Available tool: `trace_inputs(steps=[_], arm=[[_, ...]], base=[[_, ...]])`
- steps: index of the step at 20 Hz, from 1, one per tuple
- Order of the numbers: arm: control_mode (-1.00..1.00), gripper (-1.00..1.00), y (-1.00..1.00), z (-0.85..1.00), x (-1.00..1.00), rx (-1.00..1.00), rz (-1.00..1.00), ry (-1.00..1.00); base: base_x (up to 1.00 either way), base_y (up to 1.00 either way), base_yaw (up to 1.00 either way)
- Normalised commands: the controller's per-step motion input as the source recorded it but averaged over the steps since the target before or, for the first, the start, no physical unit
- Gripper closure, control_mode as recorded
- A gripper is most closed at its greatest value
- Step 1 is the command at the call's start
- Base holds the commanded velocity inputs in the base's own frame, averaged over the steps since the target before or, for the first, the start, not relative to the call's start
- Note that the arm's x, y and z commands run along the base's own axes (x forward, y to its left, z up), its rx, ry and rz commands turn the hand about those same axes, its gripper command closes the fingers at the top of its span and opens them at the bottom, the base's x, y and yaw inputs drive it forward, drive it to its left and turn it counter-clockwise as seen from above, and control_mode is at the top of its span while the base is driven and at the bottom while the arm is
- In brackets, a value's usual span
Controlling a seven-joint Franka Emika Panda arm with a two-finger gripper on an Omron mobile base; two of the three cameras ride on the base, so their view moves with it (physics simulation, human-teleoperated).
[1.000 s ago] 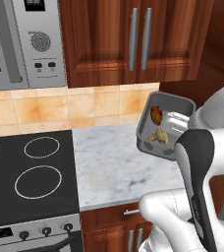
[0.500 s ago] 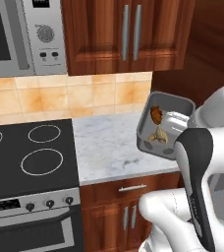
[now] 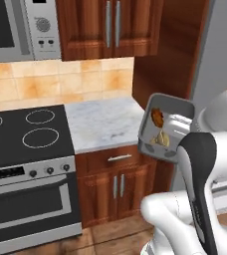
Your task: Place the tupperware on the top shelf of the fridge. Make space for the tupperware among the existing items by rearranging them on the shelves if needed. Close the fridge door when finished.
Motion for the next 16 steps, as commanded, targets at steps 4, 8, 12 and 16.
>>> trace_inputs(steps=[4,8,12,16], arm=[[1.0,1.0,0.0,0.0,0.0,0.0,0.0,0.0],[1.0,1.0,0.0,0.0,0.0,0.0,0.0,0.0],[1.0,1.0,0.0,0.0,0.0,0.0,0.0,0.0],[1.0,1.0,0.0,0.0,0.0,0.0,0.0,0.0]], base=[[-0.33,-0.11,-0.51],[0.0,-0.42,-0.43],[0.0,-0.59,-0.35],[0.0,-0.73,-0.28]])
